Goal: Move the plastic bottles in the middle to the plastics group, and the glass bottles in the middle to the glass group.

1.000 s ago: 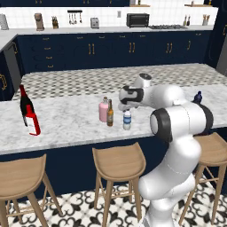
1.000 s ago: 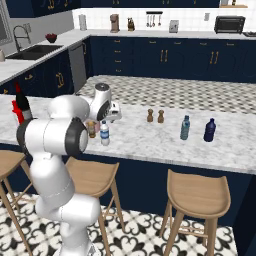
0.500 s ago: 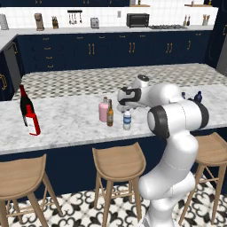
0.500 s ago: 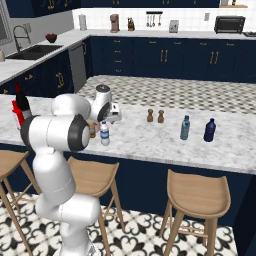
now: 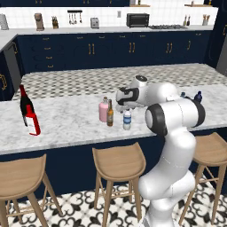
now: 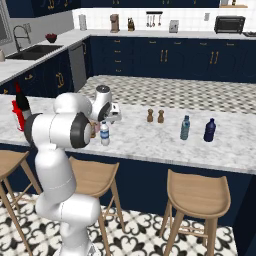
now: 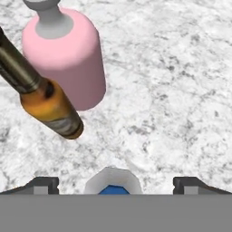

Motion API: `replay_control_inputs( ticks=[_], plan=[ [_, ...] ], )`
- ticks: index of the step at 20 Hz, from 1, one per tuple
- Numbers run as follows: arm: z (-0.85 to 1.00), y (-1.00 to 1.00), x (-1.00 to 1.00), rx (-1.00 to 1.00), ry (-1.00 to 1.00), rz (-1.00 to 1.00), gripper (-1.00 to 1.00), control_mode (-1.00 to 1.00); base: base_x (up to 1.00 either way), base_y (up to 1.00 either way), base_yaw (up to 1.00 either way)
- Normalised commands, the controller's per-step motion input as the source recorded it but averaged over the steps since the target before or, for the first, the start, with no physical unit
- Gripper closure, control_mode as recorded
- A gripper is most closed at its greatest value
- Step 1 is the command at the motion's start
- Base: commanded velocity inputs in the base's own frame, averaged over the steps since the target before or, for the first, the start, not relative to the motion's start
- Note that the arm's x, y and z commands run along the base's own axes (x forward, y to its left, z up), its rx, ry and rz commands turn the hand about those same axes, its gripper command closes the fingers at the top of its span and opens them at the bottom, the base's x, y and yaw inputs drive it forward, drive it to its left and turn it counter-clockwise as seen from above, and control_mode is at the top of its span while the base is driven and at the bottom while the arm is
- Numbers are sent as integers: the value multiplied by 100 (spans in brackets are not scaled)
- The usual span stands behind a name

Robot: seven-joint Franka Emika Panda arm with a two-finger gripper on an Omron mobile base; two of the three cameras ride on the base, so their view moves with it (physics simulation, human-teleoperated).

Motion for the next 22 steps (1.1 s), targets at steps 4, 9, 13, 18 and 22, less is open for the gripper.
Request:
replay_control_inputs(
  ticks=[4, 9, 13, 18, 22],
  plan=[
    [-5, 0, 3, 0, 0, 1, 100, -100, 0, 0, 0],
    [-1, 0, 0, 0, 0, 2, 100, -100, 0, 0, 0],
    [0, 0, 0, 0, 0, 0, 100, -100, 0, 0, 0],
    [25, -14, -4, 0, 0, 0, 100, -100, 0, 0, 0],
    [57, -39, -23, 0, 0, -4, 100, -100, 0, 0, 0]
  ],
)
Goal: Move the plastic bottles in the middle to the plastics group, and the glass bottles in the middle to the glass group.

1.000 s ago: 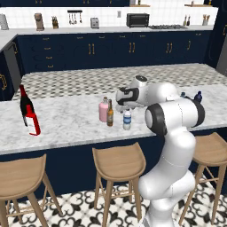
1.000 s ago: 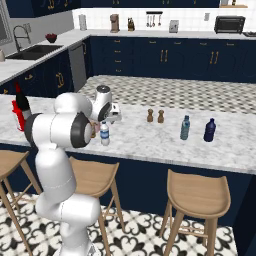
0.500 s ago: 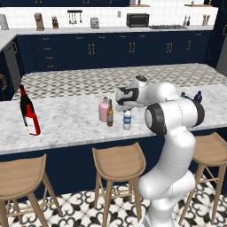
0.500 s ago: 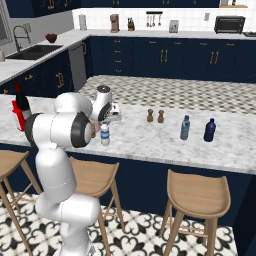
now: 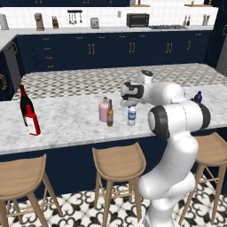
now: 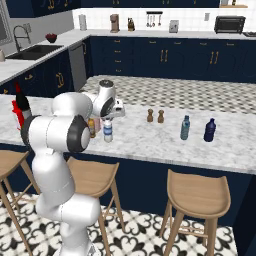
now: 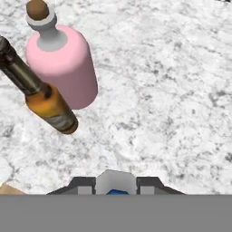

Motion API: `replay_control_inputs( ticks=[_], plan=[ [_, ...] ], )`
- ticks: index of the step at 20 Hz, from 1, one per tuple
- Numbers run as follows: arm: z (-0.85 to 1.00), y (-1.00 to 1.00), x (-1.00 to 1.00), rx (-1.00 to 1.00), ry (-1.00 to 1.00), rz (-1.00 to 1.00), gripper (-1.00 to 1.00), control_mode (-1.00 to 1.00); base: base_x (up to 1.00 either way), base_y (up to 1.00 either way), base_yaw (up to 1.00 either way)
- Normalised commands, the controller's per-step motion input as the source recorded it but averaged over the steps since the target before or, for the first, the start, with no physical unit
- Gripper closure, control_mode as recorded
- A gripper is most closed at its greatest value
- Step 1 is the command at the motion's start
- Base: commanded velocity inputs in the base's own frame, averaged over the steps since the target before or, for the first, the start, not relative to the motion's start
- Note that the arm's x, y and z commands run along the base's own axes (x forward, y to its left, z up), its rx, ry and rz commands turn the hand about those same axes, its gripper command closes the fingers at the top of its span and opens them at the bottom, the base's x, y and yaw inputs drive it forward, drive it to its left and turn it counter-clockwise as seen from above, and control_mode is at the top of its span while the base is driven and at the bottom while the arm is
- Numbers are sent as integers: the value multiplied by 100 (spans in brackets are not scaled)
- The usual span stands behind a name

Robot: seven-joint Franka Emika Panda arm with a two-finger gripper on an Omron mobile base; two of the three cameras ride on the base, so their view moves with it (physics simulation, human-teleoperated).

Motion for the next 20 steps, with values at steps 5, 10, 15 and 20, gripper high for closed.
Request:
replay_control_inputs(
  ticks=[5, 10, 15, 20],
  plan=[
    [38, -83, -51, 0, 0, -6, 100, -100, 0, 0, 0],
    [27, -99, -40, 0, 0, -21, 100, -100, 0, 0, 0],
    [15, -100, -22, 0, 2, -27, 100, -100, 0, 0, 0],
    [1, -99, -5, 0, 1, -27, 100, -100, 0, 0, 0]
  ],
)
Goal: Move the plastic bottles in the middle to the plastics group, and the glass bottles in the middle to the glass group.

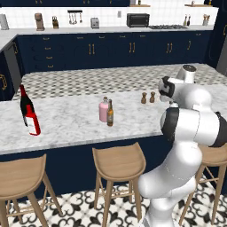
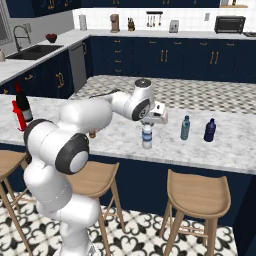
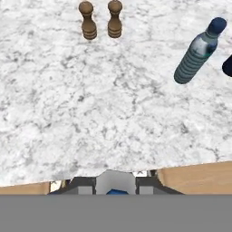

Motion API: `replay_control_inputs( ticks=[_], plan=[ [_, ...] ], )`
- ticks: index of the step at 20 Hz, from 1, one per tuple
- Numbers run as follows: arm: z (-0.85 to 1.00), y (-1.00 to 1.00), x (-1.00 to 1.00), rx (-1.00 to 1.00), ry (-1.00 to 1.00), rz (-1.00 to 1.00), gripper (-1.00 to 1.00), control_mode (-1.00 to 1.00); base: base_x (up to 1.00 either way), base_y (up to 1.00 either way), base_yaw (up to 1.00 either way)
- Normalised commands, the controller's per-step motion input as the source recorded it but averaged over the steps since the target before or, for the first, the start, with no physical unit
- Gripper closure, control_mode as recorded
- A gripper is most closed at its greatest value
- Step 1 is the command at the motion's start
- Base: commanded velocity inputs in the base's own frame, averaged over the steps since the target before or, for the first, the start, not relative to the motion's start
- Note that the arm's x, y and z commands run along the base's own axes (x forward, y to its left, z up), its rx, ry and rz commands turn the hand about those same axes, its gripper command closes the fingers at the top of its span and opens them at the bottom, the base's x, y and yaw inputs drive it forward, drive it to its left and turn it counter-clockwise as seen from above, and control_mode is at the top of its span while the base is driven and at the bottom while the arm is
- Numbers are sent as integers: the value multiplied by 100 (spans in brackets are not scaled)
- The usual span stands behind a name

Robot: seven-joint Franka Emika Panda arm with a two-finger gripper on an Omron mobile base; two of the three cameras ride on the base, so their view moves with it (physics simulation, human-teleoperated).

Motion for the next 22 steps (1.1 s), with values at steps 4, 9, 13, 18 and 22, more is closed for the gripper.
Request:
replay_control_inputs(
  ticks=[4, 9, 13, 18, 22],
  plan=[
    [0, -86, 0, 0, 1, -24, 100, -100, 0, 0, 0],
    [0, -67, 0, 0, 1, -17, 100, -100, 0, 0, 0],
    [0, -46, 2, 0, 0, -4, 100, -100, 0, 0, 0],
    [0, -24, 8, 0, 0, 0, 100, -100, 0, 0, 0],
    [0, -14, 15, 0, 0, 0, 100, -100, 0, 0, 0]
  ],
)
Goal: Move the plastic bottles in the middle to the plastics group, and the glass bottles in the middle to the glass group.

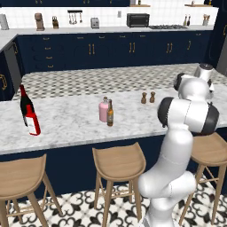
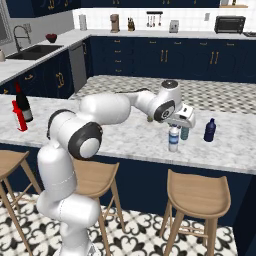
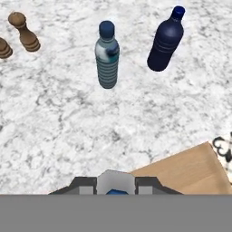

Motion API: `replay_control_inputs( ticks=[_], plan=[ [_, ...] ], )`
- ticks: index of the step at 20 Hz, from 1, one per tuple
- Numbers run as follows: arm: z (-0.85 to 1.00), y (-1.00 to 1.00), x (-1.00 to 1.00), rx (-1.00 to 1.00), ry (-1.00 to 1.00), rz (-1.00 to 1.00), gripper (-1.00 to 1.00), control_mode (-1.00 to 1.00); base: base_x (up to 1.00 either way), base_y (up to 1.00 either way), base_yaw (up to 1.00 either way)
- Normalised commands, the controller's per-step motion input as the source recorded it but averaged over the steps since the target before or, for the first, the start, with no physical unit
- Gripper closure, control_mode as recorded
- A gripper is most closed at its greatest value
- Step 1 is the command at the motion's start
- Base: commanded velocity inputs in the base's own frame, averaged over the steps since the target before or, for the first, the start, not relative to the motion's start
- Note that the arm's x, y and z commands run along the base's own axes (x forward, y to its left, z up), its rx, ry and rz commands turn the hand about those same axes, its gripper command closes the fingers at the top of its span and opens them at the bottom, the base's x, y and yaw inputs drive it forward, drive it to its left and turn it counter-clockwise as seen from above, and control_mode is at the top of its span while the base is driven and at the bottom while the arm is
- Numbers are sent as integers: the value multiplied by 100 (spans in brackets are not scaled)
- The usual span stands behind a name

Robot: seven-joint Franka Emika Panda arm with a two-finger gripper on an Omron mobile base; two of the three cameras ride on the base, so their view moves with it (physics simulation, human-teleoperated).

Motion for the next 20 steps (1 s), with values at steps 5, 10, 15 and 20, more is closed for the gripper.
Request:
replay_control_inputs(
  ticks=[5, 10, 15, 20],
  plan=[
    [0, -19, 29, 0, 0, 0, 100, -100, 0, 0, 0],
    [0, -18, 37, 0, 0, 0, 100, -100, 0, 0, 0],
    [-5, -10, 15, 2, 2, 0, 100, -100, 0, 0, 0],
    [-20, -10, 6, 5, 4, 0, 100, -100, 0, 0, 0]
  ],
)
